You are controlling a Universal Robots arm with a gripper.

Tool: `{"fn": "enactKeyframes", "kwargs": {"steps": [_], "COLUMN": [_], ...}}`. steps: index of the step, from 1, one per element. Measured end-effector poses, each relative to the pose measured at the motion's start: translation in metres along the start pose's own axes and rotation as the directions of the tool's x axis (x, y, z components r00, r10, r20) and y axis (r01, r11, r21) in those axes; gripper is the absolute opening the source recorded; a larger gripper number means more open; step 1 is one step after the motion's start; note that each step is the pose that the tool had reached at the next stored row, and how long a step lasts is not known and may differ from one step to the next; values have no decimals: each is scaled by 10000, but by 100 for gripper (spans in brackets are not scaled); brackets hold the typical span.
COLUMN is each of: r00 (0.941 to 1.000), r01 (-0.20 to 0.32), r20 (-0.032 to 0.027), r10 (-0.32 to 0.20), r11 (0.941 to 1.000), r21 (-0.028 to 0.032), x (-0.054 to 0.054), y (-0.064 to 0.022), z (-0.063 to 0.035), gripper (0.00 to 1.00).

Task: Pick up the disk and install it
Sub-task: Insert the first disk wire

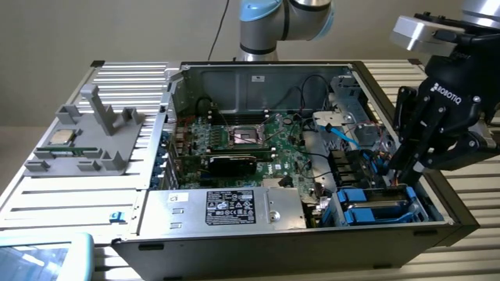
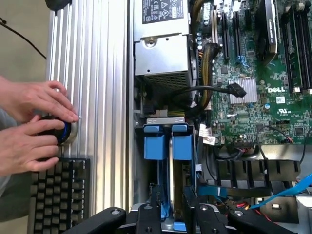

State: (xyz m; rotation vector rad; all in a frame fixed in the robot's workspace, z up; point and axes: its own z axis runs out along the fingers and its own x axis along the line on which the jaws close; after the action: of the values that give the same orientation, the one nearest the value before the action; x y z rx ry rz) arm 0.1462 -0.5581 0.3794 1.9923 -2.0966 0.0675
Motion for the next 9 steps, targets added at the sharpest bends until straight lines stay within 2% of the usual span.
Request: {"fn": "enactKeyframes", "kwargs": {"steps": [7,9], "r00": [9998,9998], "r01": [-28,-29], "r20": [-197,-199], "r10": [28,29], "r11": [10000,10000], "r21": [8,7], "x": [-154,-156], "y": [21,21], "z": [-65,-66], "gripper": [31,31]}}
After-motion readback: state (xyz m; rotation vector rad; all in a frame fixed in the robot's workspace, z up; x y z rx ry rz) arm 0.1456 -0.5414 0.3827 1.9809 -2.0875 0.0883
